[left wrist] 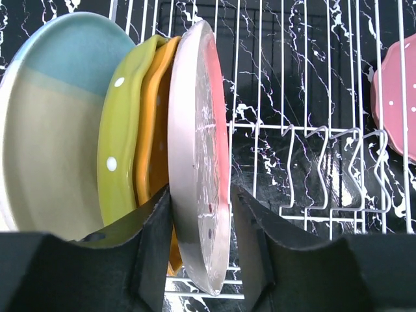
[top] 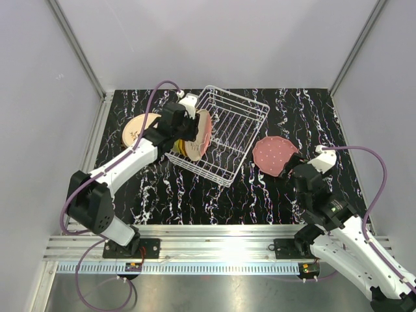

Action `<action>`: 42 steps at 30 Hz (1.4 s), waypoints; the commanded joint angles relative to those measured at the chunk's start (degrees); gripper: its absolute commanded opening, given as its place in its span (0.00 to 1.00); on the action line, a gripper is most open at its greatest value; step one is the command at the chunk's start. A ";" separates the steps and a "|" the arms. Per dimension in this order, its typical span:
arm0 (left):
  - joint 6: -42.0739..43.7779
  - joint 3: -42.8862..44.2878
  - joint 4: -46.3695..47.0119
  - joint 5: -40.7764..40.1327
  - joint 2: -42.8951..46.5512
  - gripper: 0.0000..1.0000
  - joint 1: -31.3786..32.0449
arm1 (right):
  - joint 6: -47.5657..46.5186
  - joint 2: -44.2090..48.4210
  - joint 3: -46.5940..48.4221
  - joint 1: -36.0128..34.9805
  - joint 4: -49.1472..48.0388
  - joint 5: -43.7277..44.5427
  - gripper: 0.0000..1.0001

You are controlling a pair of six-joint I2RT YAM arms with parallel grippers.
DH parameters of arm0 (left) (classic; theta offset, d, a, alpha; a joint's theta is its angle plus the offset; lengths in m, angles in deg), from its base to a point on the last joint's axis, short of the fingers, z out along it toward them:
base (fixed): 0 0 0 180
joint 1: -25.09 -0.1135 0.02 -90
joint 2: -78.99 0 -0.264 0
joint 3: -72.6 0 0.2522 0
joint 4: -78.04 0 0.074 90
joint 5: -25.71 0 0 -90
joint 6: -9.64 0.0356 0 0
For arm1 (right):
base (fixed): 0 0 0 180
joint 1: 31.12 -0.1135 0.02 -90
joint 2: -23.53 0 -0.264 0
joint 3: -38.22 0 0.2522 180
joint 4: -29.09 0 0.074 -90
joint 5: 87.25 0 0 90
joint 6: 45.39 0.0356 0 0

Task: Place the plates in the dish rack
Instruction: Insert the plate into the dish rack, then grab a plate with the right arm

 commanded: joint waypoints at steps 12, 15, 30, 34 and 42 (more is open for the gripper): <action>-0.31 1.94 -0.19 -4.95 9.46 0.71 0.15 | -1.45 -5.87 1.77 0.33 -2.30 -4.45 0.88; -0.48 0.71 0.77 -6.70 13.50 0.75 0.15 | -2.33 -9.04 0.81 0.42 -4.92 -7.70 0.88; -1.54 -5.09 4.55 -9.34 25.73 0.88 -0.55 | -12.95 -36.89 3.35 1.21 -25.93 -21.60 0.75; -1.19 -5.53 4.73 -10.66 26.79 0.90 -0.82 | -15.69 -37.78 2.57 3.14 -29.54 -23.45 0.75; -2.24 -5.80 4.82 -9.79 27.41 0.93 -2.04 | -20.44 -44.10 3.96 7.63 -33.42 -32.16 0.68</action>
